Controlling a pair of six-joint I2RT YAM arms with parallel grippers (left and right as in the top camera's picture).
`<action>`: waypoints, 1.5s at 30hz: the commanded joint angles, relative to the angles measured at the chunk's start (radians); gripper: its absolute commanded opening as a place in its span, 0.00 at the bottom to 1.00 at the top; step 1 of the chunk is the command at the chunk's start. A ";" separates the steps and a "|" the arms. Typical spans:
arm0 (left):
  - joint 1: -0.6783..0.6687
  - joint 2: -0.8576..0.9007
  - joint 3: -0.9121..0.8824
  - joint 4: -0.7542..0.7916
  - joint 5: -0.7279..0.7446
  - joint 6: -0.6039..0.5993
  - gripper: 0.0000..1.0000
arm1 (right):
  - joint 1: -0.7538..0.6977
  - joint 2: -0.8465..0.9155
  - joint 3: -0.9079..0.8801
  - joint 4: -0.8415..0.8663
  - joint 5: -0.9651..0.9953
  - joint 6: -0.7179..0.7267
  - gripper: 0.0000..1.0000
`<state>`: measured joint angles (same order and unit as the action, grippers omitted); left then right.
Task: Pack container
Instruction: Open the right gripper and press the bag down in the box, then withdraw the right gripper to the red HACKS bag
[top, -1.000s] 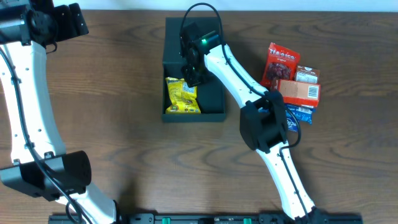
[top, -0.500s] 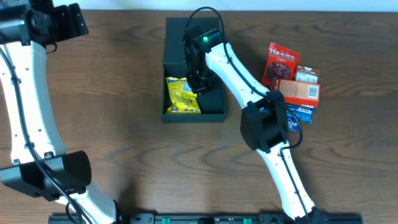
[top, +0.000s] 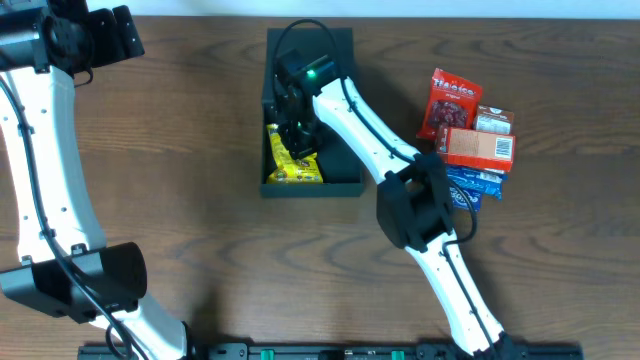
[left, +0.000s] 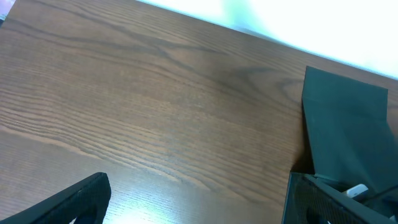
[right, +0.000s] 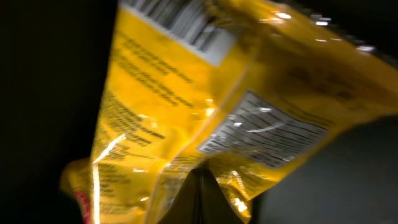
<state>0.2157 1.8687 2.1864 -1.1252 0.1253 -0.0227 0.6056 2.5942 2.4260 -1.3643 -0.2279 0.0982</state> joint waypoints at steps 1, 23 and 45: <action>0.004 0.009 0.002 -0.004 0.006 0.000 0.95 | 0.020 -0.007 -0.006 0.000 -0.062 -0.040 0.02; -0.008 0.014 0.001 -0.027 0.007 0.000 0.95 | -0.100 -0.186 0.107 0.031 0.264 -0.043 0.02; -0.085 0.048 0.000 -0.018 0.006 -0.002 0.95 | -0.598 -0.043 0.092 0.032 0.218 0.043 0.99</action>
<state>0.1314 1.9060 2.1864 -1.1461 0.1280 -0.0227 0.0044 2.5172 2.5237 -1.3277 0.0189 0.1337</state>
